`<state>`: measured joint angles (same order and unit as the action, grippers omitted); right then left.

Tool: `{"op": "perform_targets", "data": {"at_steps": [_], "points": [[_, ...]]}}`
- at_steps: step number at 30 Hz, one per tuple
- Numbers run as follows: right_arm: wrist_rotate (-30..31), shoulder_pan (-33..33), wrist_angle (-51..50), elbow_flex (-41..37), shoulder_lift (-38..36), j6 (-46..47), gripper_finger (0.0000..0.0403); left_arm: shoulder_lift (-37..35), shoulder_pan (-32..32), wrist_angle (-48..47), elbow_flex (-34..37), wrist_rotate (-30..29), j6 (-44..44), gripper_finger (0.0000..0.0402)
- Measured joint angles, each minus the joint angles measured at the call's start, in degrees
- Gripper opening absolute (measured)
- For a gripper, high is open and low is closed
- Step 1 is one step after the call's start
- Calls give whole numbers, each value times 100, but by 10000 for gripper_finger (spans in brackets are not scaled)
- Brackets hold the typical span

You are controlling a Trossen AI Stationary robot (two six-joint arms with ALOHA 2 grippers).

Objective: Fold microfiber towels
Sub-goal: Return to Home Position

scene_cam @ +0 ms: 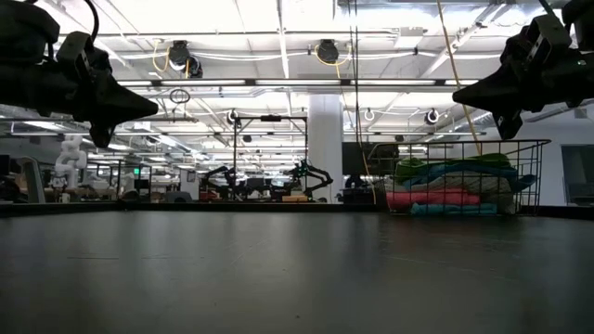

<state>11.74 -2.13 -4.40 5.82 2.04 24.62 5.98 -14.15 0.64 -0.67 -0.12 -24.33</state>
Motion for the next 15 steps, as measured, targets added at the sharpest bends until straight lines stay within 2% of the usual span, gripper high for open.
{"op": "perform_targets", "data": {"at_steps": [15], "points": [[-2,0,-6,-7,0,15,0,0,0,0,0,0,-5,26]]}}
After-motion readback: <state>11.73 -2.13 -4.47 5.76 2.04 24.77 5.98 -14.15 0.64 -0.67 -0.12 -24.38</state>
